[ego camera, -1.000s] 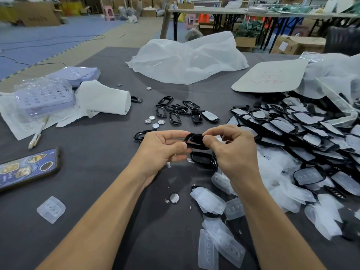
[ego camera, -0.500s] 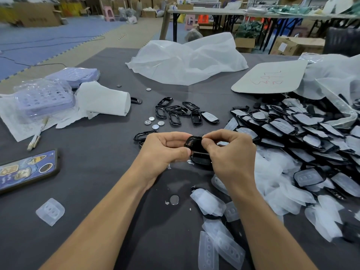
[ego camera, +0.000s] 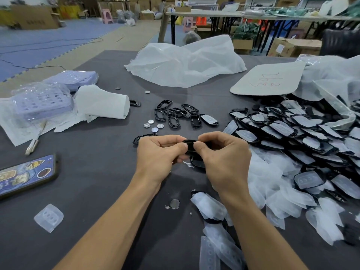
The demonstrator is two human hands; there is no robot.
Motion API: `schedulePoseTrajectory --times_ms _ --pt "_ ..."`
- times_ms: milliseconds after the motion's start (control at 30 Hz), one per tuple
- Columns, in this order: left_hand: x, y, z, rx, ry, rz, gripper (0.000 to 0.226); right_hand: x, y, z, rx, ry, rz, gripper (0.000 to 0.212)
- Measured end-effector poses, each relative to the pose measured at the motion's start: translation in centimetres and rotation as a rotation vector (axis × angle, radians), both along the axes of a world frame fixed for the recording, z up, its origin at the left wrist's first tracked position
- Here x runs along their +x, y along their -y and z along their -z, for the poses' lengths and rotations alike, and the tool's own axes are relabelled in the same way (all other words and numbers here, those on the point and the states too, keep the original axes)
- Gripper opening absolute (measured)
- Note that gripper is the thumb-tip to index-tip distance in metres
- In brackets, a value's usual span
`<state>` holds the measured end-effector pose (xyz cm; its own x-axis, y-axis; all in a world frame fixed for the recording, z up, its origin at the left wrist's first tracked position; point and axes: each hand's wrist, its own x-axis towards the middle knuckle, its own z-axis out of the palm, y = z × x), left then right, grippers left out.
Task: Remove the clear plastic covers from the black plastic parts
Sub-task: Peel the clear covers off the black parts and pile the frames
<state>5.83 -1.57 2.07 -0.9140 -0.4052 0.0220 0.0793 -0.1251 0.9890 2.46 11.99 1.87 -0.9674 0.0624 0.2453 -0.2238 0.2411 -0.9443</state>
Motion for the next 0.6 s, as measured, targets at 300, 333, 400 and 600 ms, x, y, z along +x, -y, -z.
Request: schedulePoseTrajectory --times_ms 300,333,400,600 --pt "0.22 -0.30 0.11 -0.052 -0.055 0.009 0.036 -0.32 -0.36 -0.49 -0.255 0.240 -0.135 0.021" --pt "0.25 -0.31 0.11 -0.052 -0.056 0.016 0.034 -0.33 -0.38 -0.46 -0.270 0.241 -0.142 0.022" --pt "0.28 -0.38 0.07 -0.040 -0.052 0.029 0.029 -0.38 -0.42 -0.32 -0.271 0.231 -0.162 0.020" --pt "0.23 -0.14 0.39 -0.118 -0.045 -0.038 0.026 -0.41 -0.14 0.16 -0.261 0.243 -0.217 0.019"
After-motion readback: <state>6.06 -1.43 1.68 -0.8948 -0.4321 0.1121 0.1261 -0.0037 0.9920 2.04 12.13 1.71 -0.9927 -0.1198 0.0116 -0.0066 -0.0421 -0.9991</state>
